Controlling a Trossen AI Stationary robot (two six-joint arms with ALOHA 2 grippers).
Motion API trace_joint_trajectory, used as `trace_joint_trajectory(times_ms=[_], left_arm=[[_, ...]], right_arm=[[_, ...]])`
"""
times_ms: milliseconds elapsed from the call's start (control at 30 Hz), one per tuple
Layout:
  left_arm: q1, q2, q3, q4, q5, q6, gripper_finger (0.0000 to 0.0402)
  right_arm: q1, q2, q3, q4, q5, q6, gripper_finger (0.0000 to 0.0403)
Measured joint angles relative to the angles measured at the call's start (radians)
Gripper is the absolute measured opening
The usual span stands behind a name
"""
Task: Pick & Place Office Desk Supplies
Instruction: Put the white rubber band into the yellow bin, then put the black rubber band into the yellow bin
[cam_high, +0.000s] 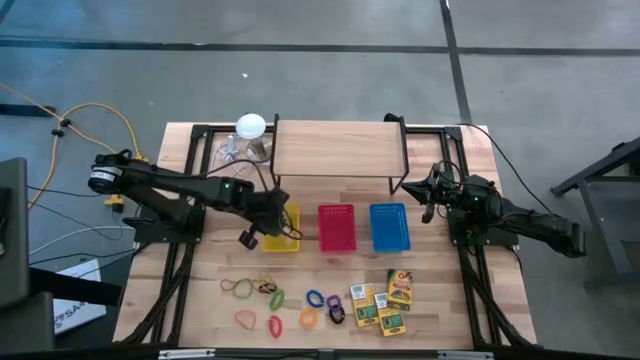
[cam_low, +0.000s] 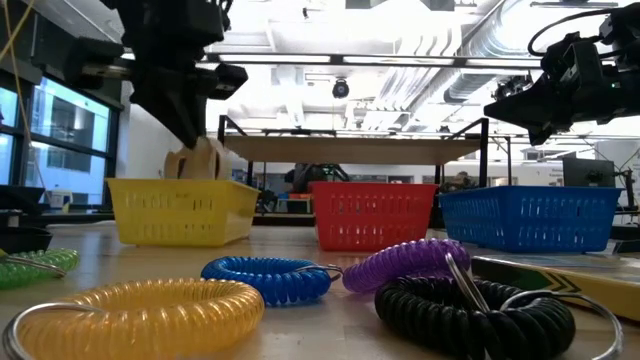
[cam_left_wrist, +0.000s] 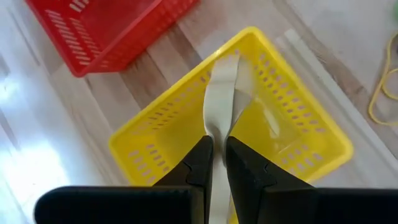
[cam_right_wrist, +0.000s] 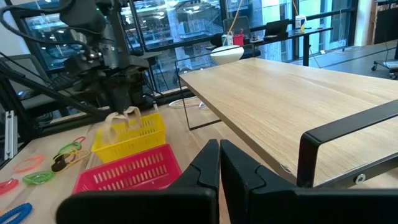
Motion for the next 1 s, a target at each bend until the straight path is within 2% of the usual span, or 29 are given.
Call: trace_joint_trajectory(times_ms=[200, 567, 800, 1000], left_arm=[[0.041, 0.000, -0.003, -0.002, 0.011, 0.007, 0.0045], [0.064, 0.000, -0.006, -0.002, 0.022, 0.031, 0.0131], [0.053, 0.000, -0.006, 0.013, 0.025, 0.024, 0.0136], [0.006, 0.000, -0.006, 0.033, 0.038, -0.098, 0.0136]], right_arm=[[0.000, 0.000, 0.000, 0.000, 0.000, 0.000, 0.0002], [0.000, 0.000, 0.000, 0.000, 0.000, 0.000, 0.0002], [0.000, 0.000, 0.000, 0.000, 0.000, 0.000, 0.0002], [0.000, 0.000, 0.000, 0.000, 0.000, 0.000, 0.0002]])
